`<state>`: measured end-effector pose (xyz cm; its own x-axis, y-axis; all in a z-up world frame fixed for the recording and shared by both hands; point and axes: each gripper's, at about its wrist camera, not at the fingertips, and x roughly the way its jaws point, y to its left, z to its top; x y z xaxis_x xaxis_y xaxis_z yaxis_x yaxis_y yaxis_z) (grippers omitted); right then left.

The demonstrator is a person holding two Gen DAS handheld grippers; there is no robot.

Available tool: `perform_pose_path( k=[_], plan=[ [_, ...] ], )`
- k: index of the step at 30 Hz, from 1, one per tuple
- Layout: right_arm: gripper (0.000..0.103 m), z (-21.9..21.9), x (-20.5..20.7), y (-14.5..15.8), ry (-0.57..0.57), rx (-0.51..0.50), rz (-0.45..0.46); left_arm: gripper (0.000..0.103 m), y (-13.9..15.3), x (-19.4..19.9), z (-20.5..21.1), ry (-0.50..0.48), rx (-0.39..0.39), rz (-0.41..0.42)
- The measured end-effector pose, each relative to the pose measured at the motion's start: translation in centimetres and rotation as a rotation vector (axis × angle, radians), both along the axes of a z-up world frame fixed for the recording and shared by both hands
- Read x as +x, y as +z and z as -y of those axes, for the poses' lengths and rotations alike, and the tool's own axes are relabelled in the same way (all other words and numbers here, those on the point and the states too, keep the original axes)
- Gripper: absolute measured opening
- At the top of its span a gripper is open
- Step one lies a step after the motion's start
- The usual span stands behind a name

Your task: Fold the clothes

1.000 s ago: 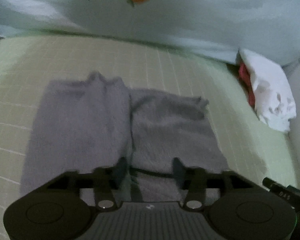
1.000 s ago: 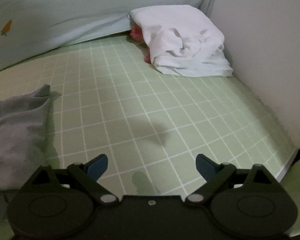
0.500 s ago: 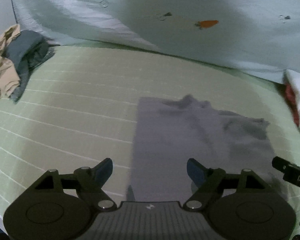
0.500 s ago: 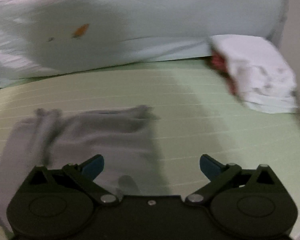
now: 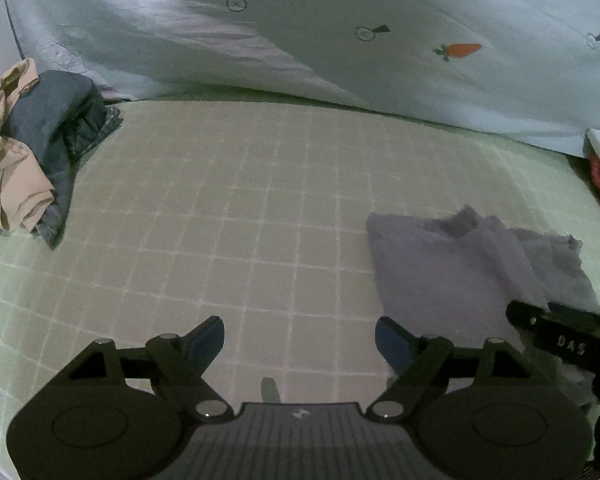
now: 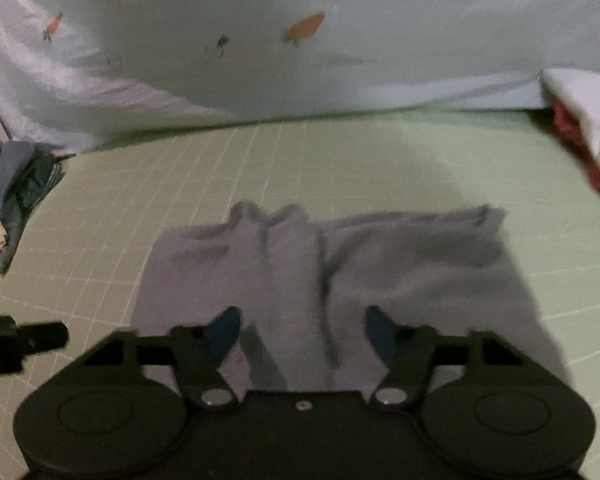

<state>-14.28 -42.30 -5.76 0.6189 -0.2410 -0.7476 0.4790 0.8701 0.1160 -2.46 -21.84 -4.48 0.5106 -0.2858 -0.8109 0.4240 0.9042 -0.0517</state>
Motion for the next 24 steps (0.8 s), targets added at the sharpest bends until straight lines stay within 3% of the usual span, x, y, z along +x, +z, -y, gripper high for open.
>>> perform_pose_path(
  k=[4, 5, 15, 21, 24],
  plan=[
    [0.016, -0.6, 0.5, -0.4, 0.004, 0.002, 0.004, 0.083, -0.4, 1.2, -0.5, -0.005, -0.010, -0.015],
    [0.011, -0.9, 0.6, -0.3, 0.013, -0.013, 0.007, 0.083, -0.5, 1.3, -0.3, -0.007, -0.015, -0.021],
    [0.008, 0.2, -0.8, 4.6, 0.111, -0.126, 0.124, 0.083, 0.6, -0.5, 3.9, -0.052, -0.051, 0.008],
    [0.008, 5.2, -4.3, 7.8, 0.062, -0.124, 0.205, 0.083, 0.9, -3.3, 8.0, -0.055, -0.075, 0.005],
    [0.008, 9.4, -6.4, 7.2, -0.005, -0.101, 0.191, 0.084, 0.6, -4.6, 10.0, -0.057, -0.077, -0.005]
  ],
)
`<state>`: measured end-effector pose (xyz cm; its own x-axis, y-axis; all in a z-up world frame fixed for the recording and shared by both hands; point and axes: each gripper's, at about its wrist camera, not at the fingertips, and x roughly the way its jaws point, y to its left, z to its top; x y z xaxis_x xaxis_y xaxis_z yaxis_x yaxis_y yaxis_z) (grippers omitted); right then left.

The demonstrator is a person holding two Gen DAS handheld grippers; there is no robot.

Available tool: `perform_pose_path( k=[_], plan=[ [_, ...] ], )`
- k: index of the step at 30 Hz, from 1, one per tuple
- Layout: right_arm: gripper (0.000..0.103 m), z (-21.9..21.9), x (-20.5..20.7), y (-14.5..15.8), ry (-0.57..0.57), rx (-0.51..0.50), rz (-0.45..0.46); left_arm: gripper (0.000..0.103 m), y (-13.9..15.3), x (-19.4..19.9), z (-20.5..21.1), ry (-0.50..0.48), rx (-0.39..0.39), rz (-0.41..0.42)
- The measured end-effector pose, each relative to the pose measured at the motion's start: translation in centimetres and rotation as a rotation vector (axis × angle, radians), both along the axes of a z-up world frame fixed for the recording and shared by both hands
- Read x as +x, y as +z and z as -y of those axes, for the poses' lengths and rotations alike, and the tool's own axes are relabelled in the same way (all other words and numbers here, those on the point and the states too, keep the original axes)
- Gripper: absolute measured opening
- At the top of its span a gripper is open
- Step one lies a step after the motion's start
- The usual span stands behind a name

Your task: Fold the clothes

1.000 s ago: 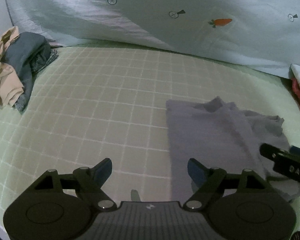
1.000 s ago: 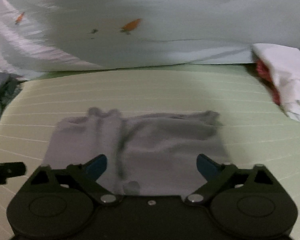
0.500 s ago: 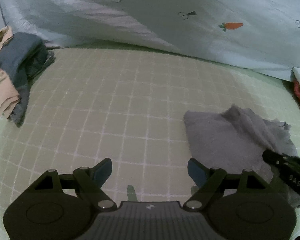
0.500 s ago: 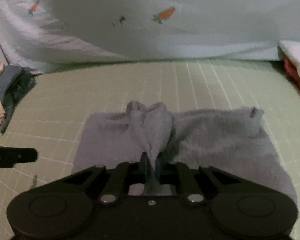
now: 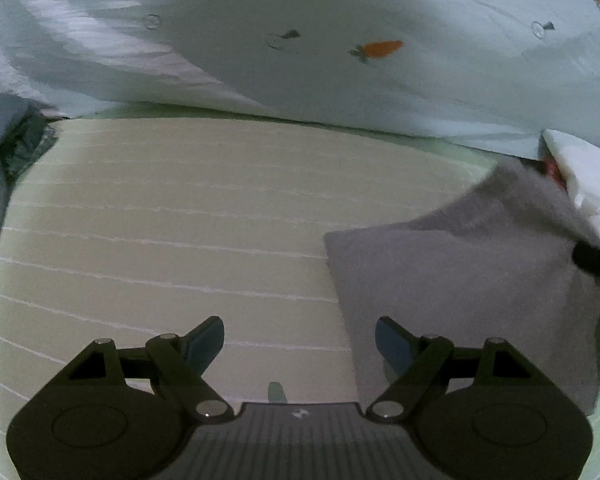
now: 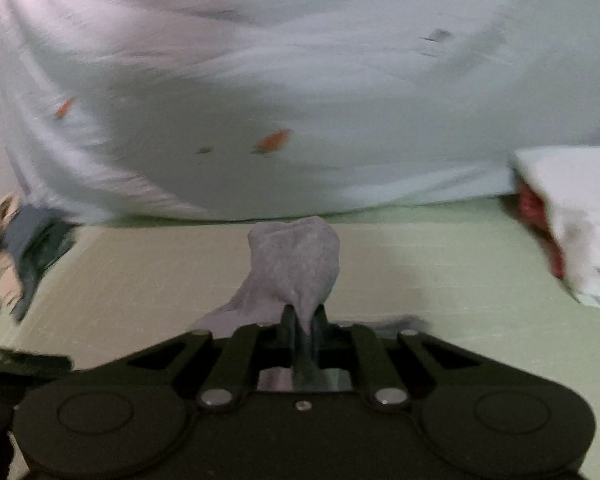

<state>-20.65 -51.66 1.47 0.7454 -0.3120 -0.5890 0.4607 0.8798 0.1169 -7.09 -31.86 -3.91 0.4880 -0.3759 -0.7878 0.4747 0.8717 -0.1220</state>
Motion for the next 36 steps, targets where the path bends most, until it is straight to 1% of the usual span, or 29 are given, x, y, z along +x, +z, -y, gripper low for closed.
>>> perform_pose_path(
  k=[1, 3, 4, 5, 6, 7, 8, 10, 14, 16, 21, 23, 25, 27, 28, 29, 30, 31, 32, 33, 35, 36],
  plan=[
    [0.009, 1.6, -0.5, -0.8, -0.027, 0.028, -0.014, 0.084, -0.1, -0.3, 0.5, 0.000, 0.000, -0.003],
    [0.017, 4.8, -1.5, -2.9, -0.090, 0.119, -0.050, 0.086, -0.3, -1.1, 1.5, 0.005, 0.003, -0.016],
    [0.029, 6.0, -1.7, -4.1, -0.119, 0.165, -0.088, 0.086, -0.5, -1.4, 1.9, 0.009, 0.004, -0.025],
    [0.043, 7.2, -1.7, -5.2, -0.146, 0.203, -0.132, 0.086, -0.6, -1.6, 2.2, 0.016, 0.000, -0.035],
    [0.046, 8.0, -2.0, -6.0, -0.163, 0.239, -0.154, 0.087, -0.8, -1.8, 2.4, 0.024, -0.004, -0.045],
    [0.052, 8.5, -2.4, -6.5, -0.167, 0.270, -0.148, 0.087, -0.9, -1.9, 2.7, 0.031, -0.009, -0.056],
    [0.063, 8.8, -2.7, -6.7, -0.160, 0.297, -0.135, 0.088, -1.1, -2.1, 2.7, 0.047, -0.018, -0.071],
    [0.077, 9.1, -3.2, -7.2, -0.139, 0.350, -0.110, 0.088, -1.6, -2.2, 2.7, 0.074, -0.047, -0.105],
    [0.080, 9.7, -2.6, -8.8, -0.086, 0.470, -0.131, 0.090, -2.4, -2.5, 3.0, 0.075, -0.113, -0.161],
    [0.081, 9.6, -2.4, -9.7, -0.070, 0.512, -0.148, 0.090, -2.9, -2.4, 3.6, 0.065, -0.119, -0.174],
    [0.084, 8.9, -1.0, -10.8, -0.075, 0.571, -0.219, 0.090, -4.0, -1.2, 5.2, 0.054, -0.147, -0.254],
    [0.086, 8.6, -0.5, -10.8, -0.080, 0.552, -0.224, 0.088, -4.4, -0.8, 5.5, 0.041, -0.150, -0.272],
    [0.087, 8.2, 0.1, -10.9, -0.088, 0.528, -0.224, 0.083, -4.7, -0.5, 5.6, 0.020, -0.161, -0.281],
    [0.086, 7.7, 0.6, -10.9, -0.103, 0.522, -0.225, 0.070, -5.1, 0.0, 5.4, -0.003, -0.179, -0.299],
    [0.084, 7.5, 0.8, -10.9, -0.103, 0.527, -0.224, 0.066, -5.4, 0.2, 5.3, -0.014, -0.188, -0.307],
    [0.078, 7.2, 0.9, -10.9, -0.099, 0.536, -0.222, 0.057, -5.4, 0.3, 5.3, -0.015, -0.194, -0.310],
    [0.072, 6.9, 1.1, -10.8, -0.087, 0.543, -0.221, 0.050, -5.5, 0.4, 5.2, -0.015, -0.200, -0.313],
    [0.057, 6.7, 1.4, -10.9, -0.074, 0.546, -0.225, 0.046, -5.4, 0.4, 5.1, -0.014, -0.208, -0.311],
    [0.042, 6.4, 1.7, -10.9, -0.064, 0.538, -0.237, 0.039, -5.3, 0.2, 5.0, -0.015, -0.223, -0.307],
    [0.036, 5.9, 2.1, -10.7, -0.058, 0.521, -0.248, 0.032, -5.0, 0.1, 5.0, -0.023, -0.234, -0.302],
    [0.024, 4.8, 2.7, -10.0, -0.051, 0.474, -0.260, 0.029, -4.4, -0.2, 5.1, -0.050, -0.253, -0.294],
    [0.022, 4.1, 3.0, -9.5, -0.048, 0.445, -0.255, 0.028, -4.1, -0.3, 5.2, -0.062, -0.261, -0.293]
  ],
)
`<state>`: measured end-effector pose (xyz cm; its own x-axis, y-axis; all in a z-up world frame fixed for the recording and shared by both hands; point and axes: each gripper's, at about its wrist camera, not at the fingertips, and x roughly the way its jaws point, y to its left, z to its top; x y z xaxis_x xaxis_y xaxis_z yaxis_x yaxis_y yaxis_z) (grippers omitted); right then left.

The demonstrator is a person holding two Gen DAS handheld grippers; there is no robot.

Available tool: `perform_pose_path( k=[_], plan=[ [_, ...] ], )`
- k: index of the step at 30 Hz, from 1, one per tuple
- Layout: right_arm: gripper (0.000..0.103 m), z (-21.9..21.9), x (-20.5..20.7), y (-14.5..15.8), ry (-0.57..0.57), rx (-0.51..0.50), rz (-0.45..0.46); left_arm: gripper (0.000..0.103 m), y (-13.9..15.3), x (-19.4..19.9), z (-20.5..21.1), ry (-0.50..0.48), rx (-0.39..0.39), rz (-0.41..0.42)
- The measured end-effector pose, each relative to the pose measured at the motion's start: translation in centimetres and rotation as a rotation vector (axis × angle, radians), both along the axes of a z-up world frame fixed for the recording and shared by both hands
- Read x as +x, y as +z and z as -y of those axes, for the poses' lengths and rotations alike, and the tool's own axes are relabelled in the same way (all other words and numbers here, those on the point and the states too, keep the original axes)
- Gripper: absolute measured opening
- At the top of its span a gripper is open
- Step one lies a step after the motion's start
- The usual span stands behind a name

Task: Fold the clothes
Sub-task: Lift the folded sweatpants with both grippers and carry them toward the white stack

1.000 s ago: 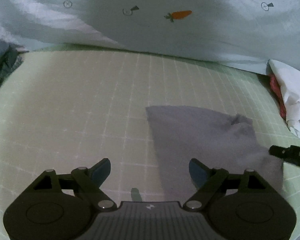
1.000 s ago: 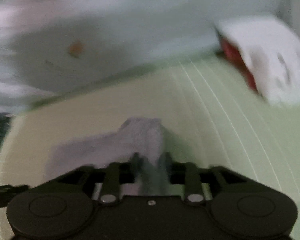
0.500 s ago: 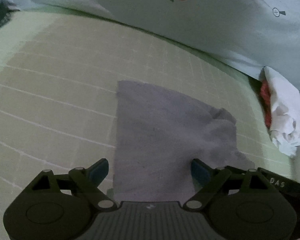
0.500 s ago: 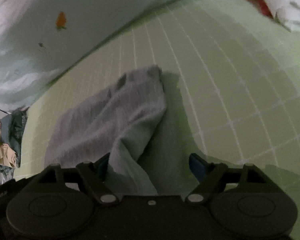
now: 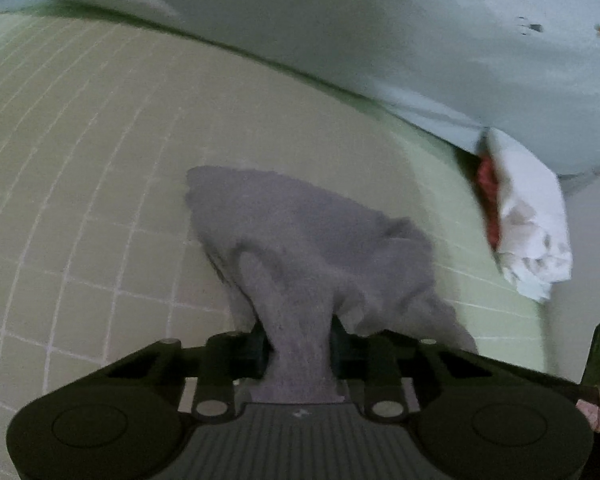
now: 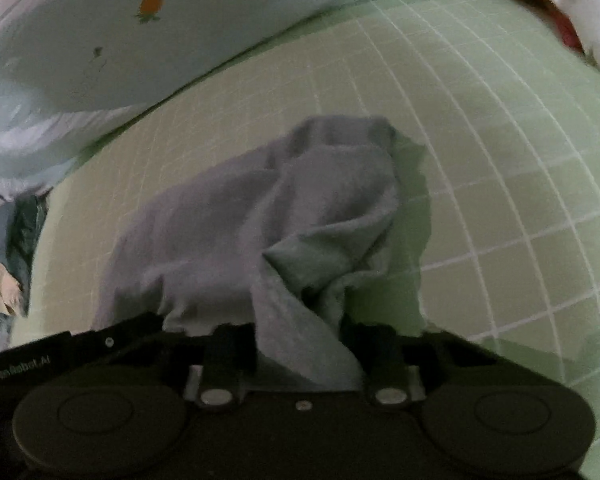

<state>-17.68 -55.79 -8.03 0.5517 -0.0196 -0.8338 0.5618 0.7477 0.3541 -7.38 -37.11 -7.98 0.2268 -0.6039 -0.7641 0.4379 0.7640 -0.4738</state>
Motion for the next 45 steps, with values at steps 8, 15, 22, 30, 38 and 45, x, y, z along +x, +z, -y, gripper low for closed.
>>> perform_pose_path(
  k=[8, 15, 22, 30, 38, 45],
  plan=[
    [0.018, -0.4, -2.0, 5.1, -0.041, -0.129, 0.103, 0.026, 2.9, -0.7, 3.8, -0.117, -0.095, 0.002],
    [0.018, 5.2, -5.5, 8.5, -0.144, -0.212, 0.162, 0.026, 5.9, -2.8, 12.6, -0.227, -0.165, 0.069],
    [0.018, 15.8, -9.9, 12.9, -0.205, -0.358, 0.216, 0.026, 10.5, -6.1, 26.5, -0.292, -0.271, 0.150],
    [0.018, 29.8, -13.5, 20.5, -0.232, -0.634, 0.300, 0.026, 18.1, -7.5, 42.3, -0.373, -0.437, 0.319],
    [0.048, 42.2, -13.0, 17.7, -0.356, -0.624, 0.242, 0.049, 14.0, -4.8, 50.8, -0.331, -0.208, 0.397],
    [0.065, 45.3, -12.9, 8.4, -0.455, -0.494, 0.013, 0.072, 8.2, -2.4, 49.3, -0.288, -0.018, 0.322]
  ],
)
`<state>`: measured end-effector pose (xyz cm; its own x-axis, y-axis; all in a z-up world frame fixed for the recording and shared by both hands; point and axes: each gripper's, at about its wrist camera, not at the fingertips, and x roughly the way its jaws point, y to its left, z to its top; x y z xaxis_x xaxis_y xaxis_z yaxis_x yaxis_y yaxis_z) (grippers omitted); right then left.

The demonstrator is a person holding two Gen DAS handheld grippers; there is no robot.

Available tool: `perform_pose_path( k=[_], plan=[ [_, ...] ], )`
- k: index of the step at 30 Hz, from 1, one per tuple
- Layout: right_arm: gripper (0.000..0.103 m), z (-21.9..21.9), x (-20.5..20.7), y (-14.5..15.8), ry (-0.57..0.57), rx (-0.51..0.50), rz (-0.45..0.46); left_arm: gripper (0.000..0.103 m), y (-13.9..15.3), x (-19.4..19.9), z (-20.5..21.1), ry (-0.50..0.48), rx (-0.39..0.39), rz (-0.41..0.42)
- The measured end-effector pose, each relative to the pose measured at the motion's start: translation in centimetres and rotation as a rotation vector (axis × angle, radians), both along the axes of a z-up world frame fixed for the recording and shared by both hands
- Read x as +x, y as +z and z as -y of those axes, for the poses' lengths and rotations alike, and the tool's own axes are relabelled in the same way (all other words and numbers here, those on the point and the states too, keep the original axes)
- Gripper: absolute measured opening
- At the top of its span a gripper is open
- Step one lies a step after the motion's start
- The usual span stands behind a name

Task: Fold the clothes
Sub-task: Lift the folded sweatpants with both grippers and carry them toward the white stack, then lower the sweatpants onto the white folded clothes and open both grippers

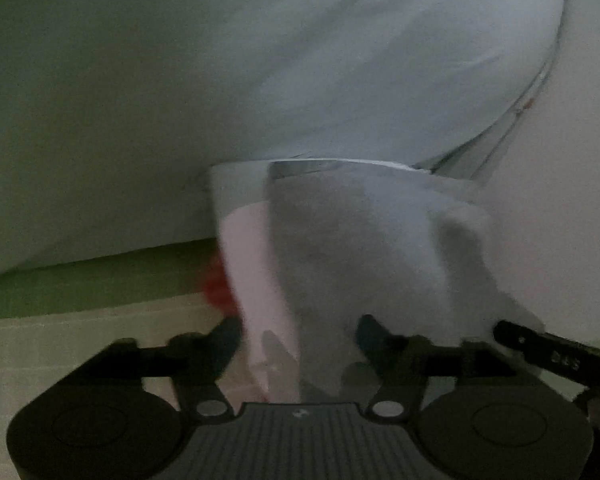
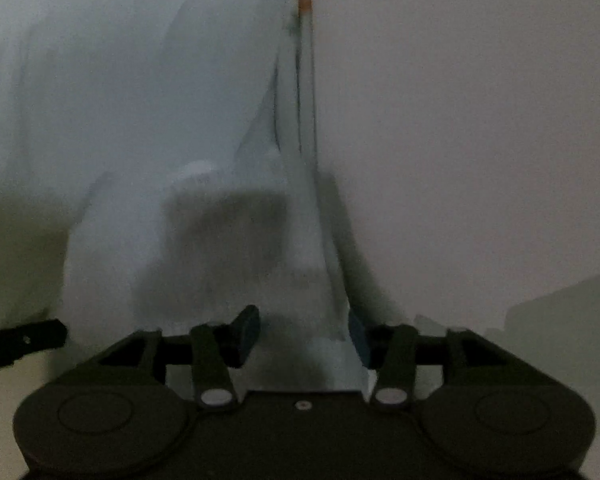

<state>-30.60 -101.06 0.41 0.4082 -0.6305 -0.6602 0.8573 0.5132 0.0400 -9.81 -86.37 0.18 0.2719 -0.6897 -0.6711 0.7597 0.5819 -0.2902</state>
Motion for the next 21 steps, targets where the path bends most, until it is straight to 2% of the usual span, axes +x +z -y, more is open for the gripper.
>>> perform_pose_path(
  k=[1, 2, 6, 10, 14, 21],
  plan=[
    [0.074, -0.4, -0.3, -0.4, -0.011, -0.001, 0.001, 0.072, 0.1, 0.1, -0.3, 0.000, -0.003, 0.002],
    [0.077, -0.9, -0.6, -0.6, -0.025, -0.007, 0.004, 0.074, 0.3, 0.1, -0.7, -0.003, -0.005, 0.004],
    [0.081, -3.1, -0.7, 0.1, -0.066, -0.038, 0.013, 0.085, 1.3, -0.5, -1.2, -0.034, 0.016, 0.067],
    [0.090, -6.5, -2.3, 1.9, -0.081, -0.096, 0.051, 0.092, 2.8, -2.7, -3.9, -0.094, -0.002, 0.128],
    [0.093, -10.5, -4.6, 3.7, -0.063, -0.130, 0.088, 0.098, 4.3, -5.7, -7.8, -0.080, 0.000, 0.220],
    [0.093, -17.1, -7.7, 4.7, -0.077, -0.121, 0.127, 0.103, 5.2, -9.6, -14.4, -0.075, -0.032, 0.237]
  ],
)
